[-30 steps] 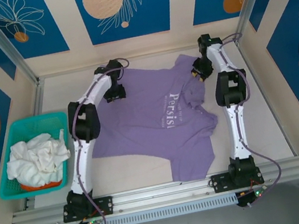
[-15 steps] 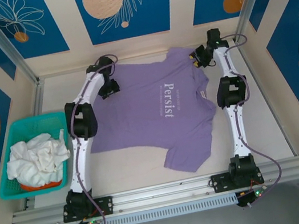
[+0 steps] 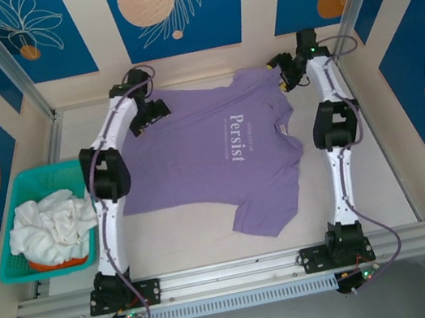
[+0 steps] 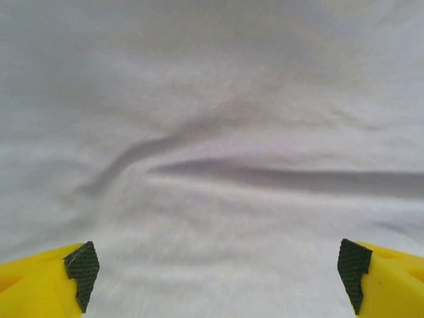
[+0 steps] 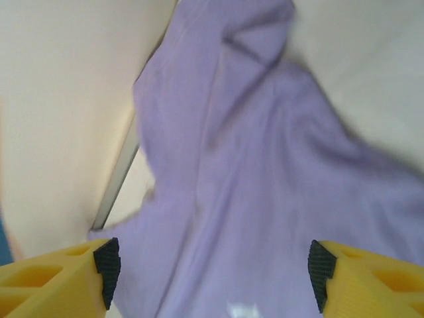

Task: Fold and stack the t-shirts

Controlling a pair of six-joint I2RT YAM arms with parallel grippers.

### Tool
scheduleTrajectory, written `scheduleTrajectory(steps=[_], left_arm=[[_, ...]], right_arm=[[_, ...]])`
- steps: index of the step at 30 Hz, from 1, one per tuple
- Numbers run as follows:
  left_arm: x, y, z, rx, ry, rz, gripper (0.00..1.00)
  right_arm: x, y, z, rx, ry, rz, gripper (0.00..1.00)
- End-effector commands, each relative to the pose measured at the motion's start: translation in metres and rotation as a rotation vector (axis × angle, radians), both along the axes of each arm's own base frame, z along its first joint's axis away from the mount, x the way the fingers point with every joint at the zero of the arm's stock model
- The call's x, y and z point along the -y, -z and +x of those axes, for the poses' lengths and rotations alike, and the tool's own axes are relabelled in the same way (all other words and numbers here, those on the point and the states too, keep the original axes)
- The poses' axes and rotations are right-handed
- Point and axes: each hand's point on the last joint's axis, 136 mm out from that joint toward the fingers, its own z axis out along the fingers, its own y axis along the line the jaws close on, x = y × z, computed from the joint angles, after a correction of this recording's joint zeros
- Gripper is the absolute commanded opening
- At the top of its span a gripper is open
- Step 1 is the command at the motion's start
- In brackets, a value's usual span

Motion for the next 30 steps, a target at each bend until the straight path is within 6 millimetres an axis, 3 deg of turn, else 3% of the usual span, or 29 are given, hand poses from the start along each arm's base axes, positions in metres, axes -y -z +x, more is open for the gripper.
scheduleTrajectory(steps=[1, 4, 7, 9, 11, 14, 17, 20, 23, 30], left_arm=[[-0.024, -0.047, -0.052, 0.048, -0.003, 0.074, 0.94], [-0.047, -0.021, -0.111, -0.043, -0.005, 0.118, 0.88], [-0.067, 0.006, -0.167, -0.136, -0.005, 0.133, 0.8], [-0.078, 0.015, -0.195, -0.167, -0.019, 0.135, 0.76], [-0.082, 0.025, -0.219, -0.202, -0.038, 0.11, 0.74], [-0.087, 0.036, -0.239, -0.229, -0.085, 0.096, 0.7], [-0.098, 0.044, -0.245, -0.228, -0.173, 0.111, 0.65], [-0.104, 0.059, -0.246, -0.242, -0.247, 0.063, 0.65], [-0.107, 0.07, -0.242, -0.267, -0.265, 0.054, 0.7], [-0.116, 0.093, -0.237, -0.303, -0.314, 0.04, 0.64]], right_arm=[[-0.024, -0.074, -0.079, 0.031, -0.05, -0.109, 0.77], [-0.052, -0.052, -0.162, -0.076, -0.055, -0.092, 0.75], [-0.083, -0.011, -0.253, -0.229, -0.112, -0.074, 0.7], [-0.096, 0.012, -0.309, -0.322, -0.169, -0.052, 0.69], [-0.096, 0.028, -0.367, -0.42, -0.166, -0.057, 0.68], [-0.1, 0.047, -0.43, -0.506, -0.157, -0.006, 0.58], [-0.097, 0.062, -0.468, -0.561, -0.16, -0.004, 0.53], [-0.104, 0.074, -0.488, -0.606, -0.182, 0.039, 0.49], [-0.1, 0.08, -0.503, -0.671, -0.207, -0.012, 0.52], [-0.1, 0.099, -0.506, -0.691, -0.229, -0.086, 0.53]])
